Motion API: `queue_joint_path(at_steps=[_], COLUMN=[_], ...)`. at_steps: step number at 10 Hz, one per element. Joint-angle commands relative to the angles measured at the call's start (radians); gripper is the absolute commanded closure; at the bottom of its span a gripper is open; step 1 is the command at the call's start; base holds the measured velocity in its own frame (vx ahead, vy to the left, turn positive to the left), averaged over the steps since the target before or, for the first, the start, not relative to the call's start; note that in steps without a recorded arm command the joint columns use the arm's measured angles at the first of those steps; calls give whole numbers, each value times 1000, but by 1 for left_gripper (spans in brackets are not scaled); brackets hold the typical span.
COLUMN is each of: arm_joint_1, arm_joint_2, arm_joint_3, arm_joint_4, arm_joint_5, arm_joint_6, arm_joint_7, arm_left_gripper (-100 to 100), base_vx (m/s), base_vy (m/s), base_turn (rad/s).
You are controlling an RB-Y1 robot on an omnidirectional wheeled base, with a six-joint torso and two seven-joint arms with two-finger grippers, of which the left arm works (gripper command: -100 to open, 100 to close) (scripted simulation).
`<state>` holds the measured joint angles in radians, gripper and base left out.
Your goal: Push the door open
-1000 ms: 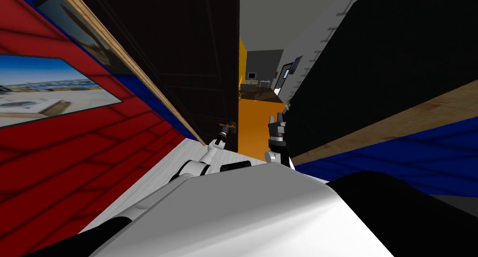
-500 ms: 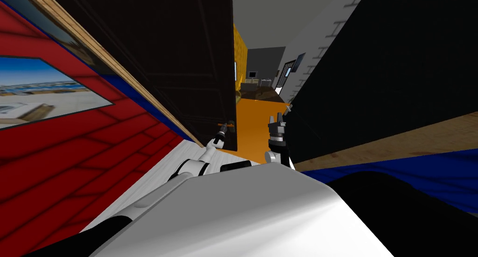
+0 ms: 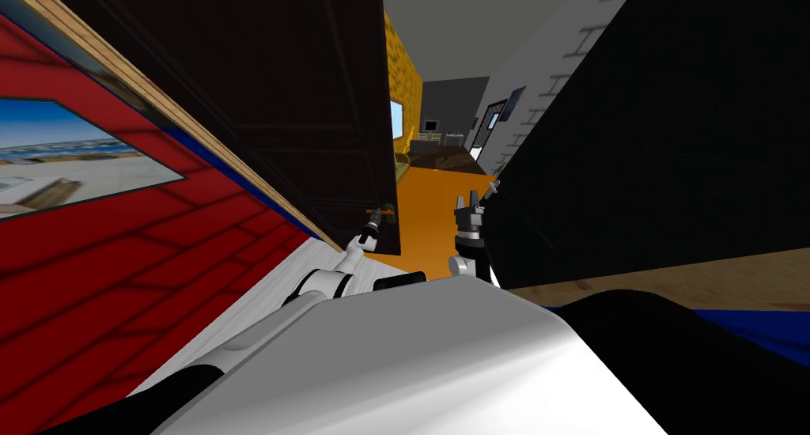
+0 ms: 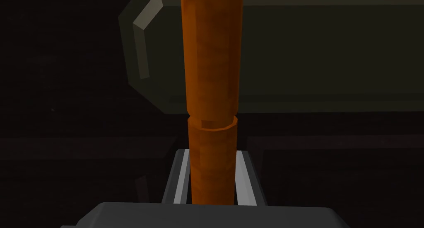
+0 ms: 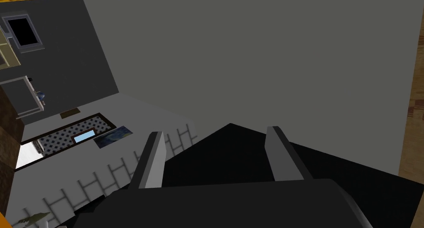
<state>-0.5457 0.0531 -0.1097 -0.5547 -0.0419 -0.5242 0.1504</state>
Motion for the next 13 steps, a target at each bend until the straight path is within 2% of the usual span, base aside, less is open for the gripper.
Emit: queue_joint_path(at_steps=[1, 2, 5, 7, 8, 13], arm_joint_1=[13, 14, 15, 15, 16, 18], arm_joint_2=[14, 23, 32, 34, 39, 45], arm_joint_3=[2, 23, 51, 58, 80, 131], arm_joint_4=[-30, -29, -29, -29, -28, -27], arm_joint_5=[0, 8, 18, 21, 28, 47], arm_joint_6=[19, 21, 24, 24, 27, 32], arm_joint_7=[4, -6, -18, -22, -31, -54], arm_left_gripper=[100, 100, 100, 100, 100, 100], base_vx=[7, 63, 125, 122, 159, 145], base_vy=[10, -87, -152, -120, -149, -164], base_turn=[-17, 58, 79, 53, 52, 80])
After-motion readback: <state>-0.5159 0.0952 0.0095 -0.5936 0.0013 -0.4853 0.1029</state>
